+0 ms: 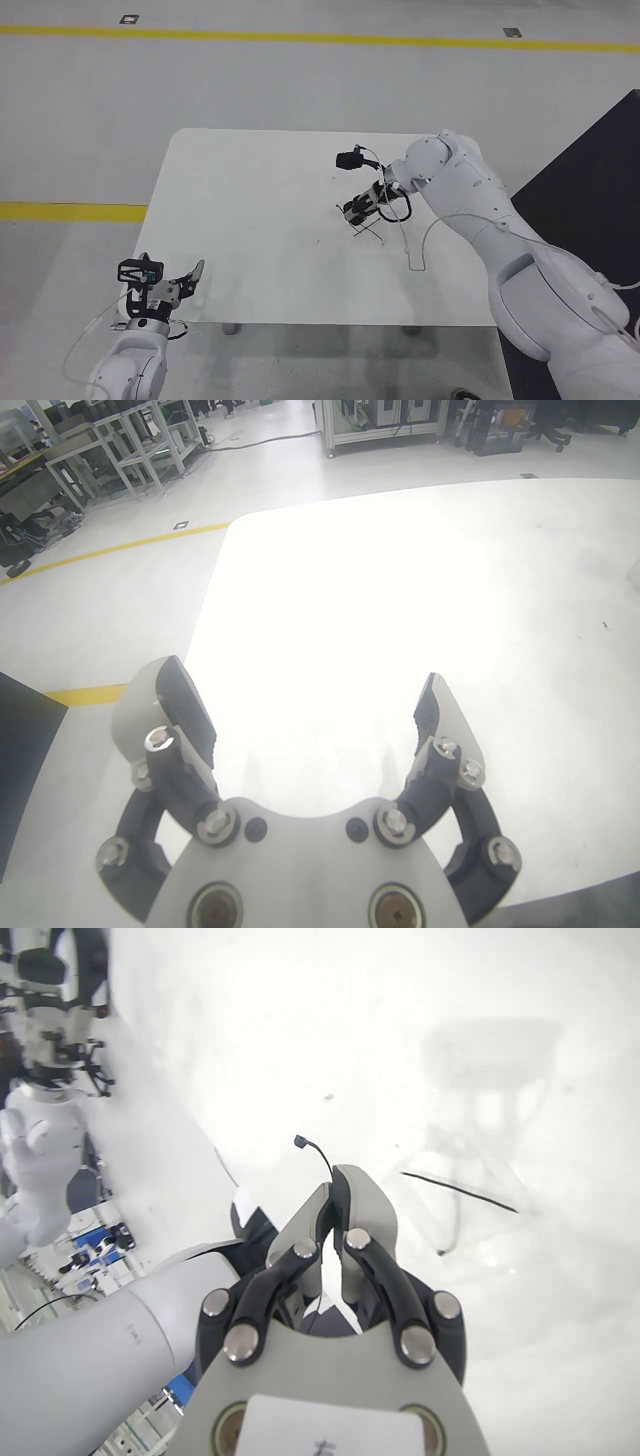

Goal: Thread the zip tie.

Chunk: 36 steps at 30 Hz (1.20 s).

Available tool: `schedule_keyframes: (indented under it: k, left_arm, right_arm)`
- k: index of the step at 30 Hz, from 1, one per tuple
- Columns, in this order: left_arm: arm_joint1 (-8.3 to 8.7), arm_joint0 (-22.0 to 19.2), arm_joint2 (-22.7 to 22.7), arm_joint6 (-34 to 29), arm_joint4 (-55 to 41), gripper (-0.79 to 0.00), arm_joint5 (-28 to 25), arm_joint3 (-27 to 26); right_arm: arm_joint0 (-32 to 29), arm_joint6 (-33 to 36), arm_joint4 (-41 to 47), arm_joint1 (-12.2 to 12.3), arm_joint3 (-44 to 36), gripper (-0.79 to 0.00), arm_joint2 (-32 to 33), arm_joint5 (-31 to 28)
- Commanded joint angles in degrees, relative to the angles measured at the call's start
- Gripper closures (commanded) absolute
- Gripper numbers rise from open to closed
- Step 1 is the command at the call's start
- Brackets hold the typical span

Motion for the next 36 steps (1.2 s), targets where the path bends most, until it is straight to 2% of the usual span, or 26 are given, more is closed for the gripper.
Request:
schedule_keyframes:
  k: [1, 21, 26, 31, 36]
  left_arm:
    - [0.00, 0.0, 0.0, 0.0, 0.0, -0.785, 0.0, 0.0]
    - [0.00, 0.0, 0.0, 0.0, 0.0, -0.785, 0.0, 0.0]
    - [0.00, 0.0, 0.0, 0.0, 0.0, -0.785, 0.0, 0.0]
    - [0.00, 0.0, 0.0, 0.0, 0.0, -0.785, 0.0, 0.0]
    - [0.00, 0.0, 0.0, 0.0, 0.0, -0.785, 0.0, 0.0]
  right_arm:
    - [0.1, -0.1, -2.6, -0.2, 3.0, 0.000, 0.0, -0.1]
    - [0.1, -0.1, -2.6, -0.2, 3.0, 0.000, 0.0, -0.1]
    - [-3.7, -1.8, 1.4, 0.9, -5.8, 0.000, -0.1, -1.8]
    - [-5.9, -2.4, 9.1, 5.4, -17.9, 0.000, -2.6, -2.4]
    - [-5.9, -2.4, 9.1, 5.4, -17.9, 0.000, -2.6, -2.4]
